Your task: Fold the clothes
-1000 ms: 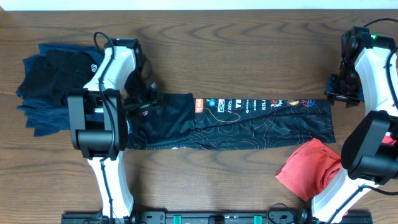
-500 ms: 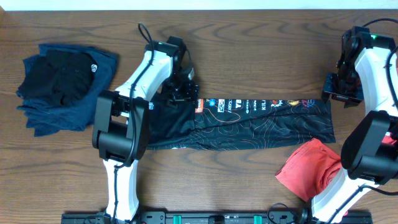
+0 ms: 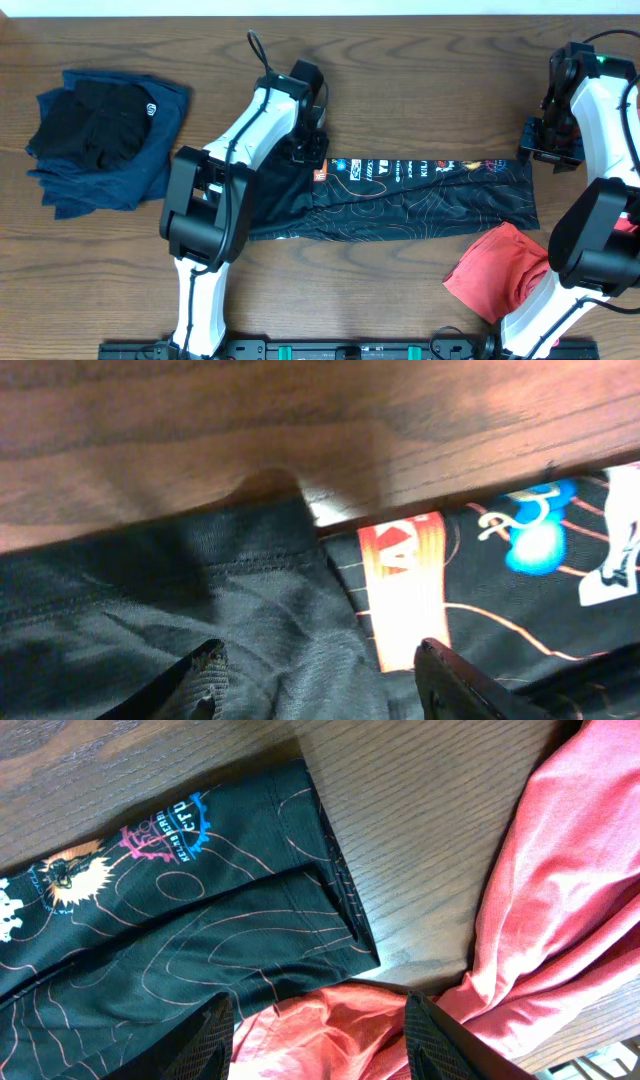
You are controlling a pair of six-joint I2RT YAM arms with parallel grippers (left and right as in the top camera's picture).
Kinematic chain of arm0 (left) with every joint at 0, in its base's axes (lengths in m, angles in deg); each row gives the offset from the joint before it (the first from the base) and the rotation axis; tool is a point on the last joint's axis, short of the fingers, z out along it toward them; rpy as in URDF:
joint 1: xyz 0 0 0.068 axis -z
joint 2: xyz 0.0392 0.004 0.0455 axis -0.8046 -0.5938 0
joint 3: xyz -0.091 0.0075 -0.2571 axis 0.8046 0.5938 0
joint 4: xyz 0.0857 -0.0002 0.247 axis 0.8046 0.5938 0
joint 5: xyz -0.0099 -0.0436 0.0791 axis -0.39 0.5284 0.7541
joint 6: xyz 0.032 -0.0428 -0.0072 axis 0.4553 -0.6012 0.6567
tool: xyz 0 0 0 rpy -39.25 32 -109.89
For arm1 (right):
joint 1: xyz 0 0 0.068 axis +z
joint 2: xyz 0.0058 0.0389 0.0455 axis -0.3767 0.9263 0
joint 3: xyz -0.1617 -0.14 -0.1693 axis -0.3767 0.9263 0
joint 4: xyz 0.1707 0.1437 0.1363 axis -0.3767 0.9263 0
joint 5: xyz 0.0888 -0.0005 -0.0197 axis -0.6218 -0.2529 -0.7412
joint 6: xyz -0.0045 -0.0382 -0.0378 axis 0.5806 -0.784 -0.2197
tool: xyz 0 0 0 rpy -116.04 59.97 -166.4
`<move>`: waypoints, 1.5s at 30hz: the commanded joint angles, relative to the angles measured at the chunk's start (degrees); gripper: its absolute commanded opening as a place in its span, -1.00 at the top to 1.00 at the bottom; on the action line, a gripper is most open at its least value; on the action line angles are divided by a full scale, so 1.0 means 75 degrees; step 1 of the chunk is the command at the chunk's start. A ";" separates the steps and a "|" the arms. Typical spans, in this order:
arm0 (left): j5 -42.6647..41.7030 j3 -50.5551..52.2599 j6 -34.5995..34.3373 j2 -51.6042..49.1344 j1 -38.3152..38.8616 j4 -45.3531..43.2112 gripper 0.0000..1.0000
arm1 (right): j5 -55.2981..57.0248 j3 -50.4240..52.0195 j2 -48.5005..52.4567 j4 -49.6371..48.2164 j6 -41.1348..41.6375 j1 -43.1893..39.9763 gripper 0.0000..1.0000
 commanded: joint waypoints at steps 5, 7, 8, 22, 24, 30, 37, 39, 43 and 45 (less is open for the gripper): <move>0.0286 0.0303 0.0076 0.0201 0.0006 -0.0050 -0.24 | 0.0000 0.0012 -0.0073 0.0055 -0.0108 -0.0085 -0.07; 0.0286 0.0370 0.0076 0.0201 0.0006 -0.0047 -0.22 | 0.0000 0.0009 -0.0073 0.0055 -0.0108 -0.0085 -0.06; 0.0286 0.0393 0.0076 0.0201 0.0006 -0.0047 -0.17 | 0.0000 0.0012 -0.0073 0.0052 -0.0108 -0.0085 -0.06; 0.0256 0.0379 -0.0128 0.0303 0.0006 0.0289 0.88 | 0.0000 0.0012 -0.0073 0.0023 -0.0108 -0.0085 -0.06; 0.0201 0.0379 -0.0125 0.0466 0.0006 0.0592 0.88 | 0.0000 0.0012 -0.0073 0.0023 -0.0108 -0.0085 -0.06; 0.0198 0.0382 -0.0128 0.1349 0.0058 0.1393 0.88 | 0.0000 0.0012 -0.0073 0.0000 -0.0105 -0.0085 -0.06; 0.0003 0.0382 -0.0131 0.1970 0.0484 0.1751 0.88 | 0.0000 0.0012 -0.0073 0.0017 -0.0105 -0.0085 -0.04; 0.0000 0.0440 -0.0137 0.1918 0.0682 0.1848 0.88 | 0.0000 0.0012 -0.0073 0.0038 -0.0105 -0.0085 -0.04; 0.0000 0.0796 -0.0163 0.1906 0.1084 0.1862 0.88 | 0.0000 0.0012 -0.0073 0.0067 -0.0105 -0.0085 -0.04; 0.0000 0.1011 -0.0163 0.1906 0.1236 0.1798 0.88 | 0.0000 0.0012 -0.0073 0.0070 -0.0105 -0.0085 -0.04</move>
